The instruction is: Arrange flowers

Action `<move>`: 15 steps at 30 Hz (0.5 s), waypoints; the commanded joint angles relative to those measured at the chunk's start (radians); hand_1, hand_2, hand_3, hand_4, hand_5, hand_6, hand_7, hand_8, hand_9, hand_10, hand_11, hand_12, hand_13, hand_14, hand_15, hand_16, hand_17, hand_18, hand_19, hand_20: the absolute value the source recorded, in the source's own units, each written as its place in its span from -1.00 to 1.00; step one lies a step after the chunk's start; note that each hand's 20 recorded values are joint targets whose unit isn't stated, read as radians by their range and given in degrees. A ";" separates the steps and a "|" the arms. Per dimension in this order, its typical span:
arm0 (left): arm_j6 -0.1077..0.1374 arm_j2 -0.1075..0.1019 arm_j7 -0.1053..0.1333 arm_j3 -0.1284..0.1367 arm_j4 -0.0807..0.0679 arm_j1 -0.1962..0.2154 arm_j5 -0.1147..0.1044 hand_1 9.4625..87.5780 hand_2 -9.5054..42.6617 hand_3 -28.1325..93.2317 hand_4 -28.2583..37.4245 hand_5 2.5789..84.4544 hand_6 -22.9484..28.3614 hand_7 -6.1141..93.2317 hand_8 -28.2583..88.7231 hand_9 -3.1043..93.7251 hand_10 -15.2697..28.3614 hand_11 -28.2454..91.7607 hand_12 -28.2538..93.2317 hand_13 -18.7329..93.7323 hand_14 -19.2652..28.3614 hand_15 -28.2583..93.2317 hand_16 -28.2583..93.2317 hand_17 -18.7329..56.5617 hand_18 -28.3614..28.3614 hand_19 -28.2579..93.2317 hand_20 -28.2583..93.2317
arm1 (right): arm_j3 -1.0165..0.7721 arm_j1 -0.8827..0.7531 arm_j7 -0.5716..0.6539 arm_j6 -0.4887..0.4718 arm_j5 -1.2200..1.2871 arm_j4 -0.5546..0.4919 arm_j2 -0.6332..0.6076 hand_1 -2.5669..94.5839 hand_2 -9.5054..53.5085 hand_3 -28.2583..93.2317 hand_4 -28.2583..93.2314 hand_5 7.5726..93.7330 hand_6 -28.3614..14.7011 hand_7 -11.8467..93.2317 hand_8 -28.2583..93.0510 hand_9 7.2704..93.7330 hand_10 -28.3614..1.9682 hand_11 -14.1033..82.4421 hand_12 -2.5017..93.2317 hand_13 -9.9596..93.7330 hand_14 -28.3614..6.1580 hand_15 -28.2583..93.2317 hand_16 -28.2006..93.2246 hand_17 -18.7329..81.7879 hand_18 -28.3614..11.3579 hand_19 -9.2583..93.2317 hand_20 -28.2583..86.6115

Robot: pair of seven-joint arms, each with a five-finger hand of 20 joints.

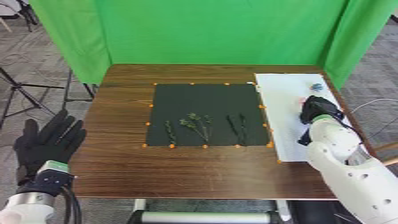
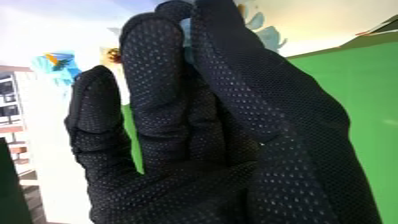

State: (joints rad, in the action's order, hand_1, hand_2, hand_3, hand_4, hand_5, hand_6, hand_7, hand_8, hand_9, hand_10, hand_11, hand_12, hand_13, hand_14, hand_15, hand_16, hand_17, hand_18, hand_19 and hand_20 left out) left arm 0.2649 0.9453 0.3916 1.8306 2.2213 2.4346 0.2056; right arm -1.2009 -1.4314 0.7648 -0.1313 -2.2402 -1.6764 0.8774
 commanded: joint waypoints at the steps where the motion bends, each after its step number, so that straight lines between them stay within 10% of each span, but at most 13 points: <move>1: 0.003 0.004 -0.004 0.008 0.000 0.005 -0.005 -0.60 -0.12 0.62 -1.00 -0.20 0.17 -0.54 -0.70 -0.37 0.31 -0.17 -0.40 -0.35 0.35 -0.01 -0.70 -0.55 0.37 -0.11 -0.41 | 0.025 -0.061 0.002 0.086 -0.064 -0.054 -0.001 0.35 -1.00 0.61 -1.00 0.44 0.32 0.04 -0.40 0.78 0.30 -0.37 0.03 0.63 0.39 0.30 0.16 0.15 -0.74 0.86 0.16; 6: -0.011 0.000 -0.022 0.031 -0.016 -0.016 0.010 -0.60 -0.13 0.62 -1.00 -0.19 0.17 -0.54 -0.70 -0.37 0.31 -0.16 -0.40 -0.35 0.34 -0.01 -0.70 -0.55 0.37 -0.11 -0.41 | 0.034 -0.085 -0.047 0.139 -0.089 -0.182 -0.011 0.33 -1.00 0.63 -1.00 0.47 0.32 0.03 -0.38 0.80 0.30 -0.37 0.04 0.65 0.38 0.32 0.15 0.16 -0.76 0.87 0.16; 8: -0.087 0.005 -0.072 0.068 -0.045 -0.019 0.069 -0.60 -0.13 0.62 -1.00 -0.19 0.17 -0.55 -0.70 -0.37 0.31 -0.17 -0.40 -0.36 0.33 -0.02 -0.71 -0.55 0.37 -0.12 -0.41 | 0.063 -0.068 -0.081 0.126 -0.123 -0.231 -0.005 0.33 -1.00 0.64 -1.00 0.47 0.32 0.02 -0.37 0.80 0.30 -0.38 0.04 0.65 0.38 0.32 0.15 0.16 -0.76 0.88 0.16; 10: -0.089 0.005 -0.089 0.090 -0.049 -0.026 0.099 -0.59 -0.13 0.61 -1.00 -0.21 0.16 -0.58 -0.70 -0.39 0.31 -0.20 -0.41 -0.37 0.31 -0.06 -0.71 -0.56 0.36 -0.13 -0.41 | 0.118 -0.028 -0.116 0.122 -0.168 -0.265 0.010 0.32 -1.00 0.64 -1.00 0.47 0.32 0.02 -0.37 0.80 0.30 -0.38 0.04 0.65 0.38 0.32 0.15 0.16 -0.76 0.88 0.16; 15: -0.076 -0.016 -0.065 0.102 -0.058 -0.042 0.073 -0.59 -0.13 0.60 -1.00 -0.23 0.15 -0.61 -0.68 -0.40 0.30 -0.22 -0.41 -0.38 0.30 -0.10 -0.69 -0.56 0.35 -0.15 -0.41 | 0.248 0.087 -0.186 0.145 -0.135 -0.299 0.087 0.32 -1.00 0.65 -1.00 0.47 0.33 0.02 -0.36 0.80 0.30 -0.38 0.04 0.65 0.38 0.32 0.16 0.16 -0.76 0.88 0.16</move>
State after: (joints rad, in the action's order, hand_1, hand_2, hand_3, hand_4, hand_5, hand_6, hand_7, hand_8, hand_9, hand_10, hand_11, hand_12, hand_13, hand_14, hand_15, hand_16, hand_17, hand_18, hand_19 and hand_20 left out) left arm 0.1814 0.9491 0.2956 1.9178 2.1722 2.4112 0.2980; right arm -1.0875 -1.4945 0.6675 -0.0203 -2.3908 -1.9167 0.8615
